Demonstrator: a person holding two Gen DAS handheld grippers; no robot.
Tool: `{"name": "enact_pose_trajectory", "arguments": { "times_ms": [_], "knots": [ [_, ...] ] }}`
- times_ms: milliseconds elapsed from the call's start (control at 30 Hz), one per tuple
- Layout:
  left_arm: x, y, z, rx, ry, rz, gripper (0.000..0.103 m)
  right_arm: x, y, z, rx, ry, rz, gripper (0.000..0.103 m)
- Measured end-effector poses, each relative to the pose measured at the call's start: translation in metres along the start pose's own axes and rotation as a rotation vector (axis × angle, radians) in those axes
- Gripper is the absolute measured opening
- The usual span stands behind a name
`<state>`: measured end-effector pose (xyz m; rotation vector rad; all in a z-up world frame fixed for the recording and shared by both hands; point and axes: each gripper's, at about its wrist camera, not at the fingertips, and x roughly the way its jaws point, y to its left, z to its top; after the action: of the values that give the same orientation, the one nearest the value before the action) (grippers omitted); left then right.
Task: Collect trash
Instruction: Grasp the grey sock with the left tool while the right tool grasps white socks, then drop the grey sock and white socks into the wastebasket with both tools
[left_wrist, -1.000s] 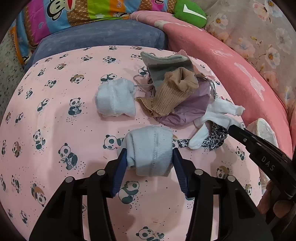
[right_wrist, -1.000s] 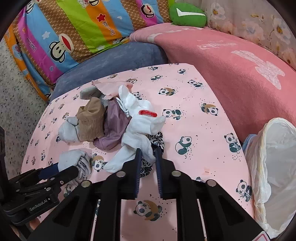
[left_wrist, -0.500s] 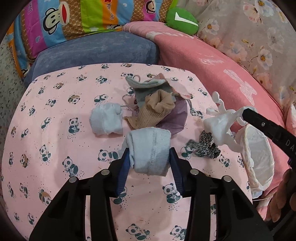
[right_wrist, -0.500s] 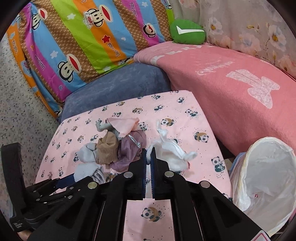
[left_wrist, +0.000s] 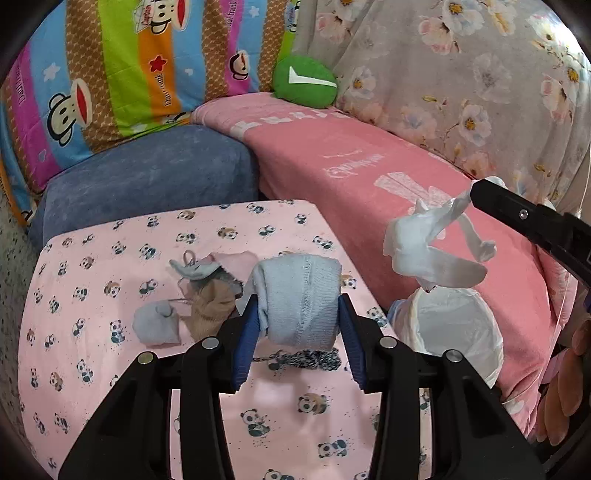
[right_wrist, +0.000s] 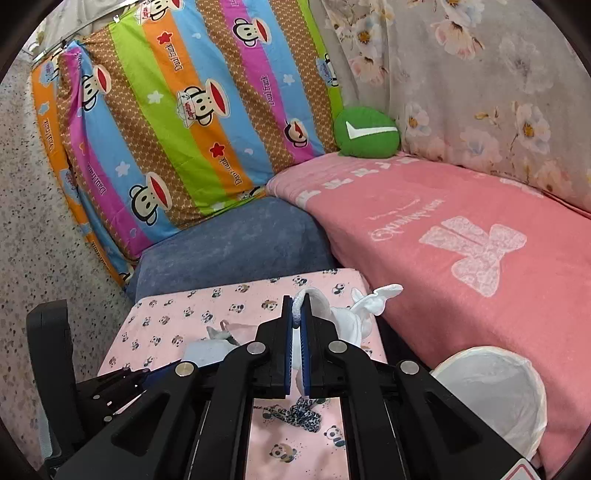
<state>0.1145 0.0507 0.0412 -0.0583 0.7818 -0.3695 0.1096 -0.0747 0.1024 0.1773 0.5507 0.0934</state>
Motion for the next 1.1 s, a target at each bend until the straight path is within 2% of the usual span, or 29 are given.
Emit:
{"name": "enact_pose_trajectory", "arguments": {
  "times_ms": [200, 433, 700, 1100],
  "knots": [
    [-0.007, -0.039, 0.011, 0.059, -0.034, -0.04, 0.041, -0.039, -0.025, 0.016, 0.019, -0.064, -0.024, 0.005],
    [-0.004, -0.082, 0.013, 0.119, -0.035, -0.081, 0.041, -0.072, -0.06, 0.013, 0.053, -0.092, -0.074, 0.005],
    [0.007, -0.124, 0.005, 0.179, -0.008, -0.114, 0.041, -0.089, -0.108, -0.011, 0.113, -0.069, -0.139, 0.005],
    [0.029, -0.176, -0.005, 0.256, 0.046, -0.174, 0.041, -0.089, -0.168, -0.048, 0.203, -0.019, -0.195, 0.005]
  ]
}}
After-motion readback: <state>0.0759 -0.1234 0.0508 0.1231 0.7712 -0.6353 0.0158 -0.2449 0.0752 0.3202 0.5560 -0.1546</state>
